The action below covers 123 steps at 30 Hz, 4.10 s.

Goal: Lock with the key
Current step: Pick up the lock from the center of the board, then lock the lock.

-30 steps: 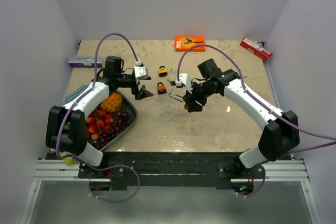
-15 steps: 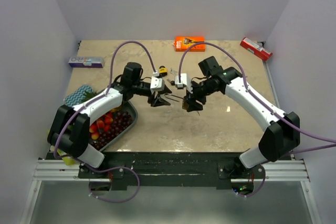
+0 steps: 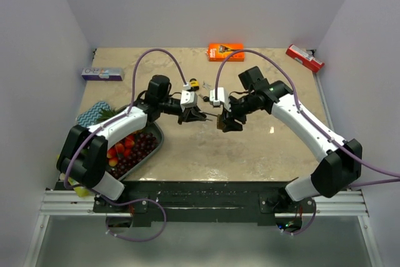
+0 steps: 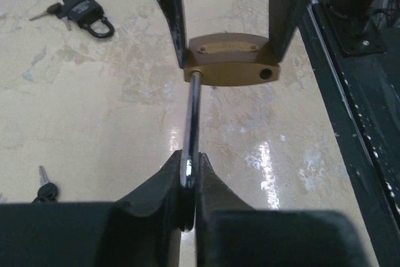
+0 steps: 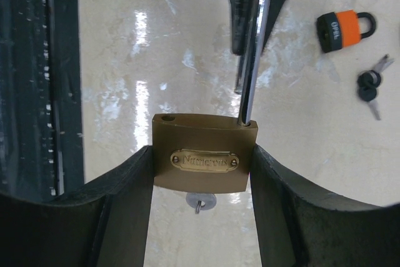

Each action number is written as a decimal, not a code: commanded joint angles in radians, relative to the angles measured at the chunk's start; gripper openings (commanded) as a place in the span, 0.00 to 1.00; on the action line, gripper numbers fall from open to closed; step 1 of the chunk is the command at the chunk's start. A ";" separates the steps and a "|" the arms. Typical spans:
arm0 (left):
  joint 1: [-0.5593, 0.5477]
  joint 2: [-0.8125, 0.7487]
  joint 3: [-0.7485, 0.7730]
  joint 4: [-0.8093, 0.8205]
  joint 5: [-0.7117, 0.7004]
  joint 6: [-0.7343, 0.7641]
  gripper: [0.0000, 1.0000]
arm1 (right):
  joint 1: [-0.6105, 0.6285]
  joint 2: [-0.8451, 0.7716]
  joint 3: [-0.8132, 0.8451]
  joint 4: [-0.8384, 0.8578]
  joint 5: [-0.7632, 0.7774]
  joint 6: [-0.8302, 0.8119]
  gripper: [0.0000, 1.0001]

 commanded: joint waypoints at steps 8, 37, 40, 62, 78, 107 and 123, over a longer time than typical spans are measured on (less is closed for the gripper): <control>-0.010 -0.085 0.031 0.111 -0.019 -0.148 0.00 | 0.002 -0.083 0.029 0.148 0.041 0.149 0.87; 0.020 -0.205 0.146 -0.036 0.060 -0.150 0.00 | -0.067 -0.198 -0.206 0.452 -0.092 0.215 0.90; 0.019 -0.211 0.143 -0.036 0.066 -0.156 0.00 | -0.067 -0.201 -0.221 0.492 -0.109 0.223 0.82; -0.020 -0.183 0.117 0.068 0.081 -0.208 0.00 | -0.065 -0.167 -0.194 0.575 -0.250 0.241 0.00; -0.096 -0.102 0.069 0.246 0.050 -0.275 0.00 | -0.047 -0.111 -0.108 0.590 -0.359 0.296 0.00; -0.259 0.041 0.009 0.514 0.098 -0.420 0.00 | 0.139 -0.040 -0.131 1.095 -0.434 0.468 0.00; -0.213 -0.024 -0.018 0.458 0.017 -0.449 0.00 | 0.097 -0.061 -0.099 0.832 -0.442 0.315 0.00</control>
